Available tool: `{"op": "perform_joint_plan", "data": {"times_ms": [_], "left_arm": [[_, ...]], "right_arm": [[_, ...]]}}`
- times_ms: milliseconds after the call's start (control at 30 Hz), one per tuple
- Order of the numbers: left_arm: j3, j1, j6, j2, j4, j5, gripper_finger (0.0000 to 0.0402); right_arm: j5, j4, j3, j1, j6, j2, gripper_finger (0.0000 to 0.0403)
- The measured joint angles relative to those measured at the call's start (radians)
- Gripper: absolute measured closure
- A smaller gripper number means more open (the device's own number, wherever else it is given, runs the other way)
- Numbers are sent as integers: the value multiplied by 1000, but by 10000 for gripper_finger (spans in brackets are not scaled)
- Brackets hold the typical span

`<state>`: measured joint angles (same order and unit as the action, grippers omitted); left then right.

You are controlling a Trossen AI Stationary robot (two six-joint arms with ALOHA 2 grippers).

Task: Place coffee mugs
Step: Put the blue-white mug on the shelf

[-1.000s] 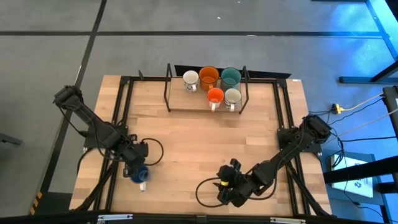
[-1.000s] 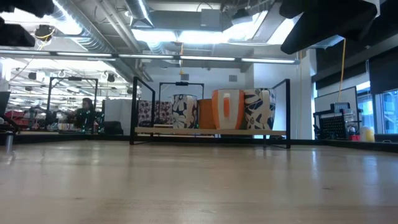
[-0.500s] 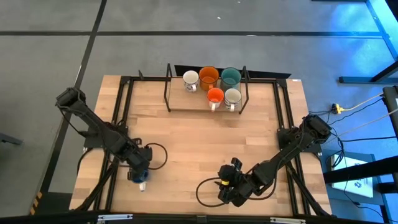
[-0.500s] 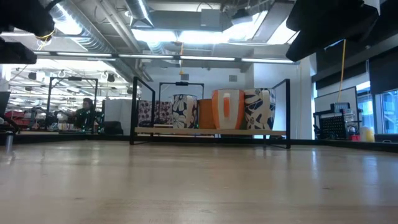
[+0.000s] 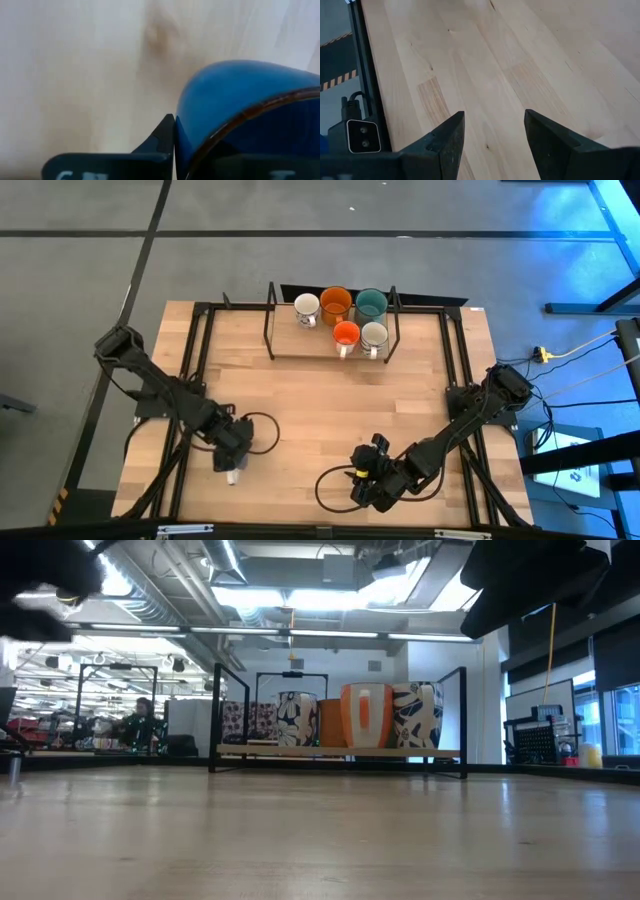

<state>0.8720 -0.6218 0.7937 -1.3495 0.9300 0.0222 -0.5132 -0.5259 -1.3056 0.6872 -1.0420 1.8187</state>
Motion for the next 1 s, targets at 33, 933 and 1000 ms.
{"op": "perform_joint_plan", "data": {"times_ms": [33,933,1000], "left_arm": [[24,17,-17,0,18,-15,390],[636,561,-549,-536,130,-116,390],[659,570,-561,-567,132,-117,390]], "right_arm": [[0,0,0,0,0,0,210],[-26,1,0,0,-34,0,210],[-26,1,0,0,-35,0,210]]}}
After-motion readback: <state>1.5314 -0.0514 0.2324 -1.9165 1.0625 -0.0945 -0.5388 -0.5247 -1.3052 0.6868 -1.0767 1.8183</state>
